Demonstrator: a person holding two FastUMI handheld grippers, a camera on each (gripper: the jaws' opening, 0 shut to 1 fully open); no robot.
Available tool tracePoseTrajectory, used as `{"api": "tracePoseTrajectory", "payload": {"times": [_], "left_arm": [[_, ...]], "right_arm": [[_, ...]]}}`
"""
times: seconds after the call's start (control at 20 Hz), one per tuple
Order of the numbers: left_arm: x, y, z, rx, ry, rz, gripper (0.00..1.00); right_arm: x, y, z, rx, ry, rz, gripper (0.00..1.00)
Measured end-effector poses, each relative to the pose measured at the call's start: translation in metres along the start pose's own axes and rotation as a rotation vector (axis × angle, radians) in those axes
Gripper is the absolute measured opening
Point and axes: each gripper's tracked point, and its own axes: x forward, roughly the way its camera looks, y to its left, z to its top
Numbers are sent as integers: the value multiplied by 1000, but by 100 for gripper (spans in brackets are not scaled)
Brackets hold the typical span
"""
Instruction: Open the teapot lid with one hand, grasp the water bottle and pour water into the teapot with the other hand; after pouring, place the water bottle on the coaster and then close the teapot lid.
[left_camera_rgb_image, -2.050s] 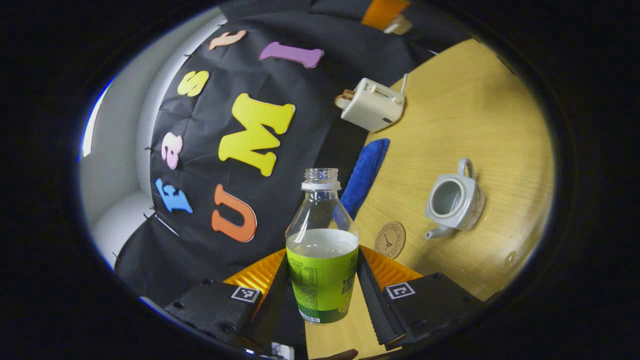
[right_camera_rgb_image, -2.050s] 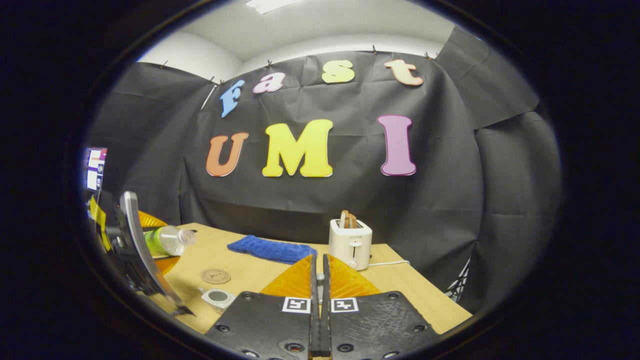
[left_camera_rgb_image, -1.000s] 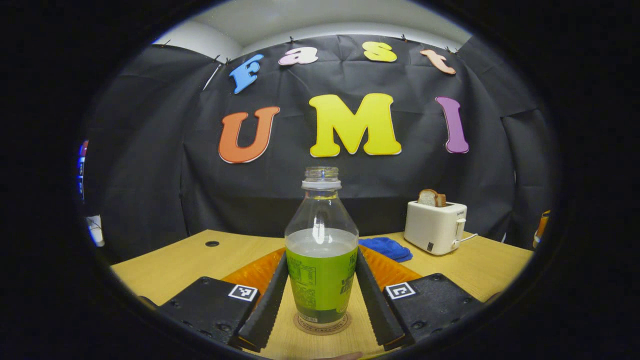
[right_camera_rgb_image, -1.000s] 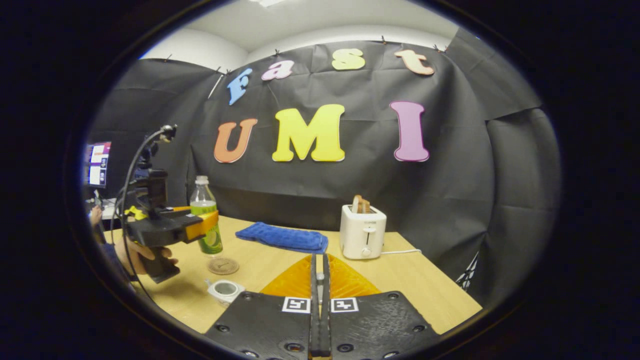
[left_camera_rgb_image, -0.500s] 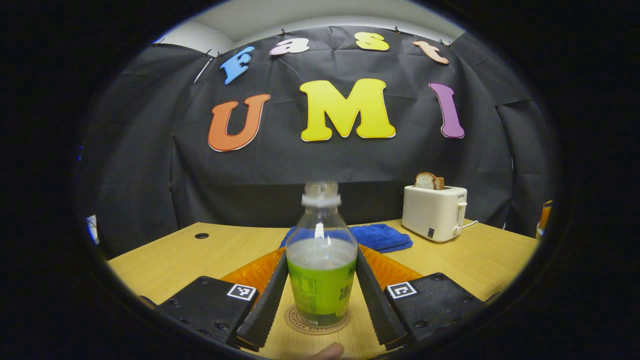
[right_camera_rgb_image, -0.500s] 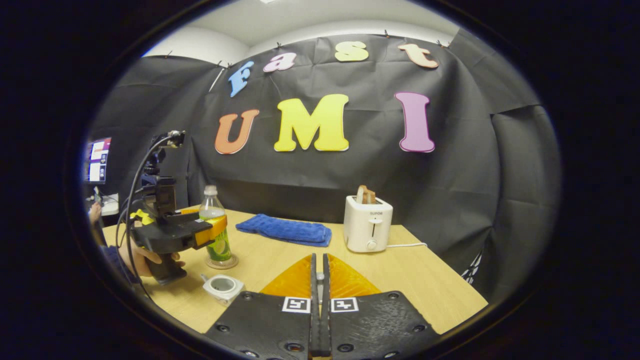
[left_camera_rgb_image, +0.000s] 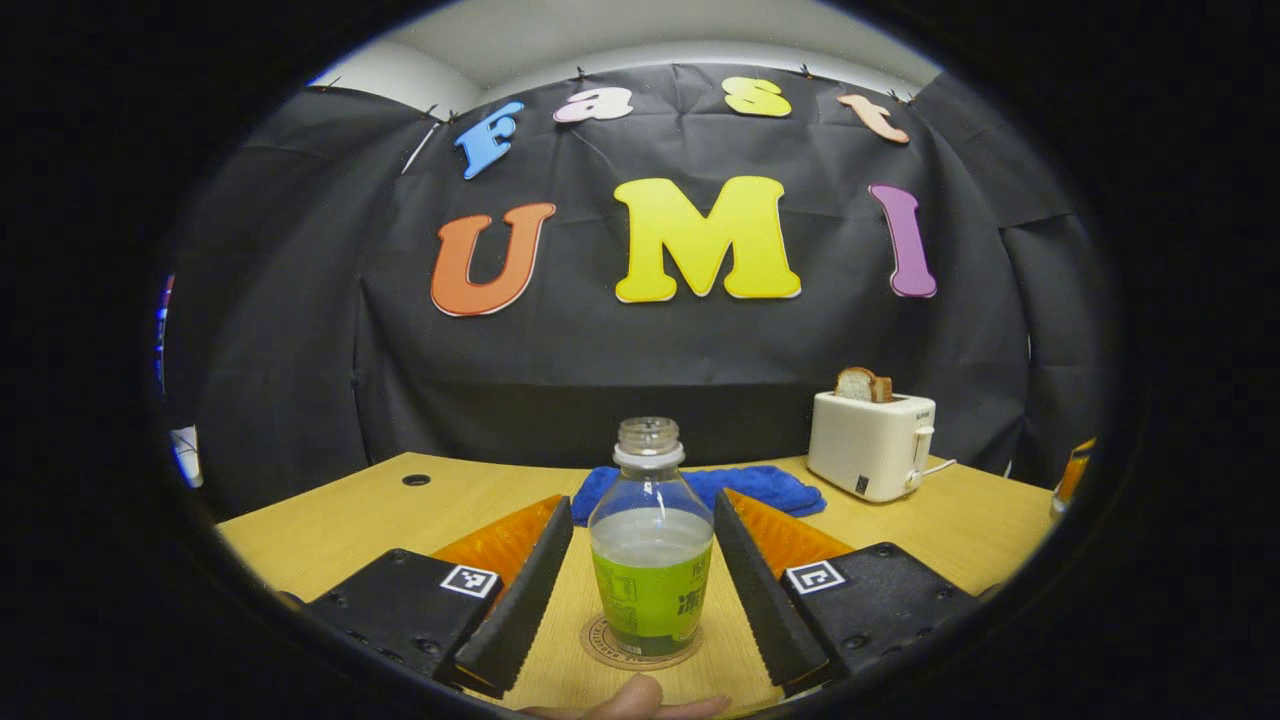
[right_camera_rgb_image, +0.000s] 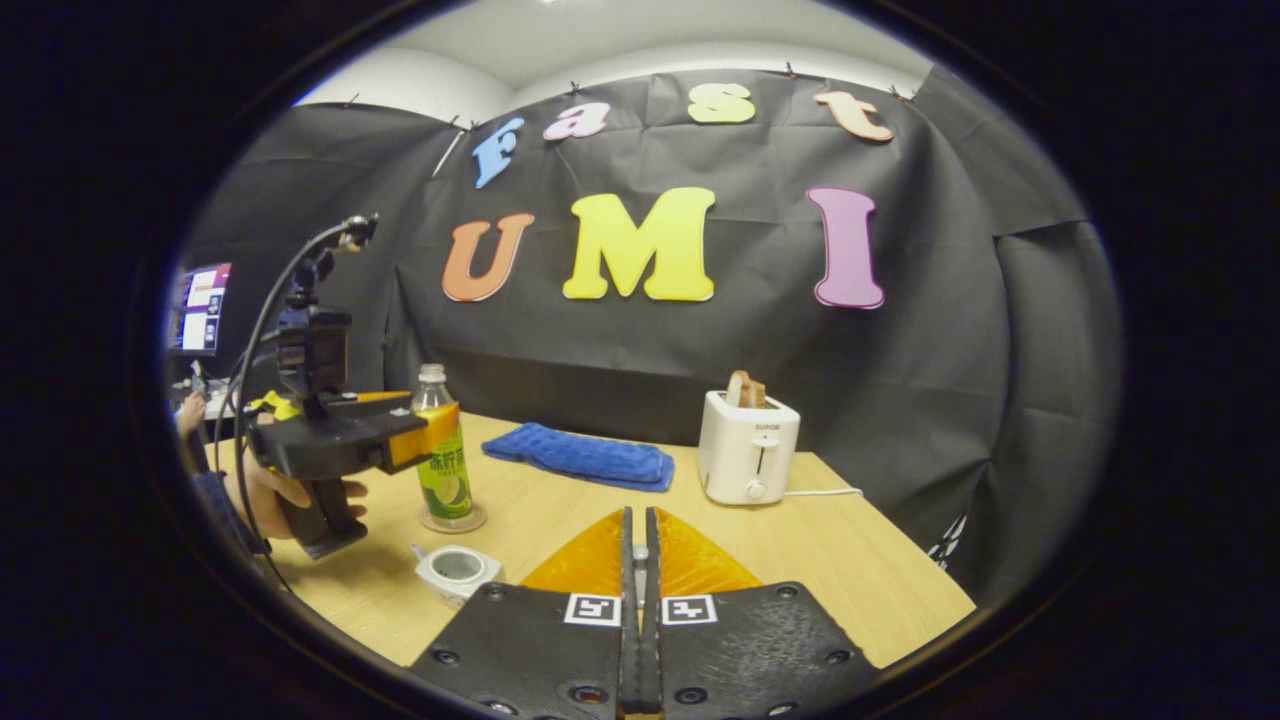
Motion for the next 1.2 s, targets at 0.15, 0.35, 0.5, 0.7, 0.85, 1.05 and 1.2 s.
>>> {"api": "tracePoseTrajectory", "payload": {"times": [0.15, 0.35, 0.5, 0.7, 0.85, 1.05, 1.2], "left_arm": [[-11, 1, 17, -37, -6, -2, 98], [-44, 15, 42, 22, -52, 36, 98], [-75, 22, 51, 55, -74, 57, 98], [-115, 44, 43, 59, -57, 120, 98], [-135, 47, 42, -16, -60, 117, 98], [-141, 66, 23, -4, -11, 158, 98], [-139, 67, 9, 33, 39, 148, 98]], "right_arm": [[-1, 20, -1, 4, -2, 46, 0], [2, 63, -1, 31, -28, 201, 0], [14, 87, -15, 141, -7, 302, 0], [24, 120, -27, 95, 6, 371, 0], [32, 133, -30, 83, -12, 371, 0], [46, 132, -36, 123, -12, 309, 0], [50, 143, -47, 122, 10, 315, 0]]}}
